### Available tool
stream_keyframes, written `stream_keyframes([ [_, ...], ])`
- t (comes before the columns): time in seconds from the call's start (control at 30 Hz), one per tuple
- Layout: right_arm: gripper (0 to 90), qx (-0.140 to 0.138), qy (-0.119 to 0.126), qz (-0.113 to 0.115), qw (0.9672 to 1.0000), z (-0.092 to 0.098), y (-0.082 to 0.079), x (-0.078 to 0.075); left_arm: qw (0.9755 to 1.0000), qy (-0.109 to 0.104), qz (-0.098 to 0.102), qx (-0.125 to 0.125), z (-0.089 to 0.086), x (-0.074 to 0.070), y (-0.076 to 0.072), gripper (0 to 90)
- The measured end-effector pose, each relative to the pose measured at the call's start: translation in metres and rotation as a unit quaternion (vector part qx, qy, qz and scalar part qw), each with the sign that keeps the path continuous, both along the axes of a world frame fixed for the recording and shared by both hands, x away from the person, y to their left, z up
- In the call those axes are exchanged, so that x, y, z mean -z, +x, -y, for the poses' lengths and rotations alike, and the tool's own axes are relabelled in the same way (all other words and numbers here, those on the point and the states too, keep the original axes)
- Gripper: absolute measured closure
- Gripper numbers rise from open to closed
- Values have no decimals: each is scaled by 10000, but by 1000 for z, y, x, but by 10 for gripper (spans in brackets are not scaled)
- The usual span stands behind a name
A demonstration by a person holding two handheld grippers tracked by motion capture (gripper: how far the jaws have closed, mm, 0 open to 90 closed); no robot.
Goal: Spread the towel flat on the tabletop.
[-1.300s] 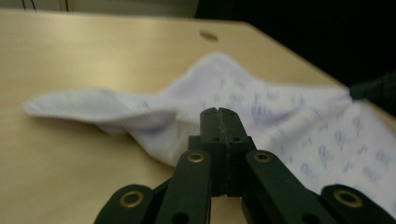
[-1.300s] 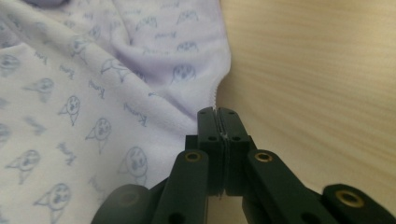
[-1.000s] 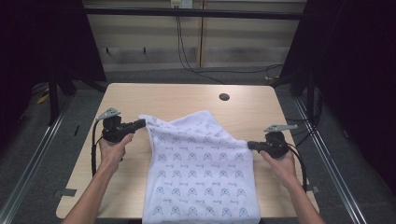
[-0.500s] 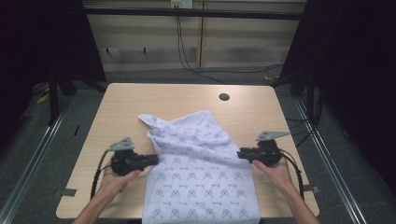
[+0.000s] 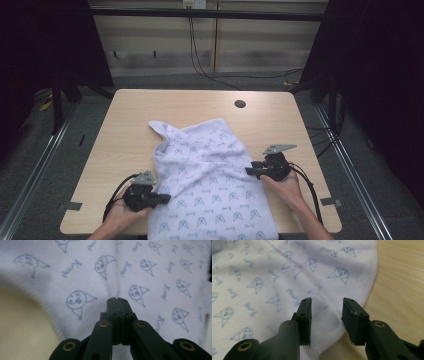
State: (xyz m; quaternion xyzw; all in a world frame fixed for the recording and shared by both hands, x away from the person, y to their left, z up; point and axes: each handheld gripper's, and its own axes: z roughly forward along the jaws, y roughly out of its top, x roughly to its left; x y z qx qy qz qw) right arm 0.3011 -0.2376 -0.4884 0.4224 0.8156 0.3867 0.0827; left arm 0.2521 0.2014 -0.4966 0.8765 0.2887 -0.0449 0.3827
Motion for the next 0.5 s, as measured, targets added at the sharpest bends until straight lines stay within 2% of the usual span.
stream_keyframes([
  [0.03,600,-32,-10,24,10000,-2,-1,0,10000,1,-49,8,-5,-1,-7,895],
  [0.1,609,-41,-85,3,10000,-7,1,1,9997,-215,-83,44,-12,-5,-15,885],
  [0.17,612,-13,-224,-7,9997,-13,7,4,9983,-573,105,70,-16,-13,-14,833],
  [0.23,606,22,-217,-7,9998,-18,17,8,9964,-720,416,-149,-16,-22,1,799],
  [0.27,594,52,-226,26,9997,-22,21,8,9961,-725,431,-268,-16,-23,10,772],
  [0.3,585,58,-273,58,9996,-24,24,9,9950,-729,492,-469,-14,-22,25,772],
  [0.33,588,51,-396,55,9992,-27,29,11,9943,-713,543,-579,-14,-20,34,771],
  [0.4,601,121,-288,58,9995,-28,34,12,9932,-597,459,-889,-12,-12,61,757],
  [0.43,663,123,-335,88,9993,-28,35,12,9923,-484,501,-1024,-11,-9,69,746],
  [0.47,715,72,-513,200,9985,-29,34,12,9906,-478,514,-1172,-11,-5,76,739],
  [0.5,784,-3,-606,212,9979,-28,32,11,9894,-503,451,-1288,-11,-1,81,735],
])
